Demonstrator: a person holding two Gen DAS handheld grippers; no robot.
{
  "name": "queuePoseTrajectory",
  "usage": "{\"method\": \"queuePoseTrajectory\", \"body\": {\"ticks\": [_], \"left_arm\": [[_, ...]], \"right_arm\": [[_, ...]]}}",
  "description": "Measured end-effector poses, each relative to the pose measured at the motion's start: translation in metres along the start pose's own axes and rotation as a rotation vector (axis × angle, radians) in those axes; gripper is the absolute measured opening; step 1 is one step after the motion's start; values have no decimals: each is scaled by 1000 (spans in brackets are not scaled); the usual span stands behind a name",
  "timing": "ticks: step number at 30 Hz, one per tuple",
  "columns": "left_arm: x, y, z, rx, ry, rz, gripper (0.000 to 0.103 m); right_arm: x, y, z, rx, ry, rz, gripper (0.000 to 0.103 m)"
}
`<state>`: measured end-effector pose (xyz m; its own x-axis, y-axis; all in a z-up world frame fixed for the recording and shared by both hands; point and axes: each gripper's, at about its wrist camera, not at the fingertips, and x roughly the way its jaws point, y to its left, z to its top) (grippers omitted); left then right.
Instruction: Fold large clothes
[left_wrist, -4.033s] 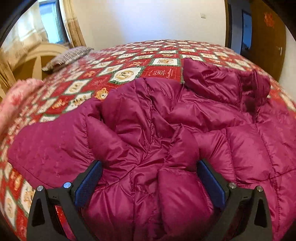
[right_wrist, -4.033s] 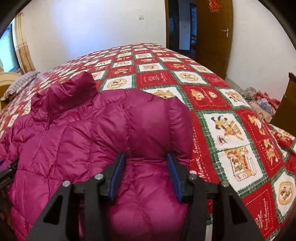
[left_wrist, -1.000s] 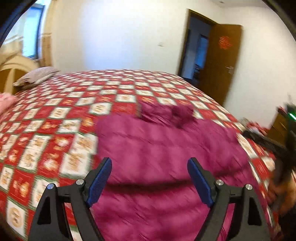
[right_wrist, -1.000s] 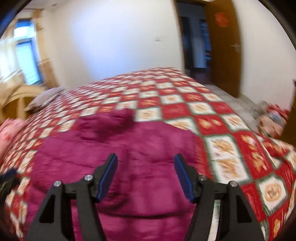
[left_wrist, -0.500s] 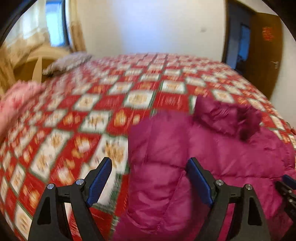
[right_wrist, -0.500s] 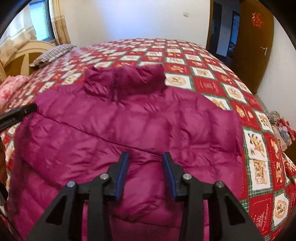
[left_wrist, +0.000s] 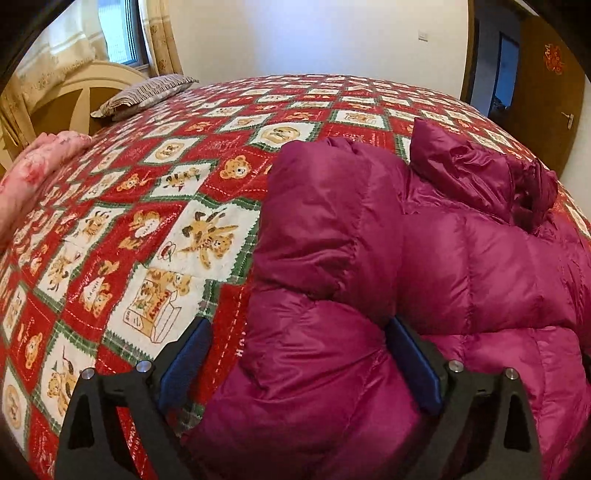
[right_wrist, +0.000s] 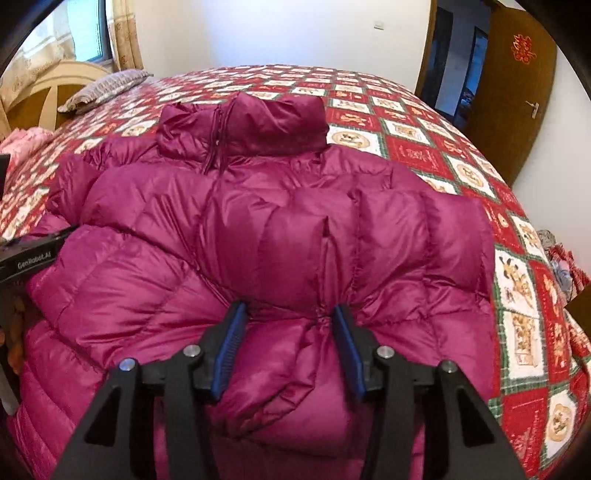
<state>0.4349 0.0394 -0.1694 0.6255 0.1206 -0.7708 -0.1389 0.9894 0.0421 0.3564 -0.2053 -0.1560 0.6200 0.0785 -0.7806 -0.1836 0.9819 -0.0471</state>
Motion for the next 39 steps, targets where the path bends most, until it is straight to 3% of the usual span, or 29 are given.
{"method": "queuePoseTrajectory", "body": {"ticks": [7,12,15,19,22,27,28,29,31,34,39], "left_arm": [[-3,12,-2,-51,-11,-67,97],[-14,15,-4,-77,-58,-70,97],[-26,18,-6,-90,-125,-93,97],[-24,23,-5,-117,-127,-109,97],[-20,26,-5,-135,-110,-123,97],[-16,26,-5,-135,-97,-140,97],[-16,26,-5,-136,-94,-141,97],[-14,27,-5,-138,-91,-145,97],[-13,28,-5,-144,-86,-153,97],[-11,30,-5,-156,-78,-160,97],[-10,30,-5,-153,-74,-156,97]], "right_arm": [[-14,-7,18,14,82,-14,51],[-33,-25,80,163,-18,4,64],[-13,-32,121,250,-18,14,67],[34,-44,164,420,34,53,68],[61,-45,175,506,89,58,75],[99,-45,170,550,212,34,74],[99,-45,167,544,220,46,65],[99,-45,163,532,225,53,43],[92,-45,156,495,230,46,22],[71,-52,143,450,199,38,16],[51,-72,114,441,184,31,14]]}}
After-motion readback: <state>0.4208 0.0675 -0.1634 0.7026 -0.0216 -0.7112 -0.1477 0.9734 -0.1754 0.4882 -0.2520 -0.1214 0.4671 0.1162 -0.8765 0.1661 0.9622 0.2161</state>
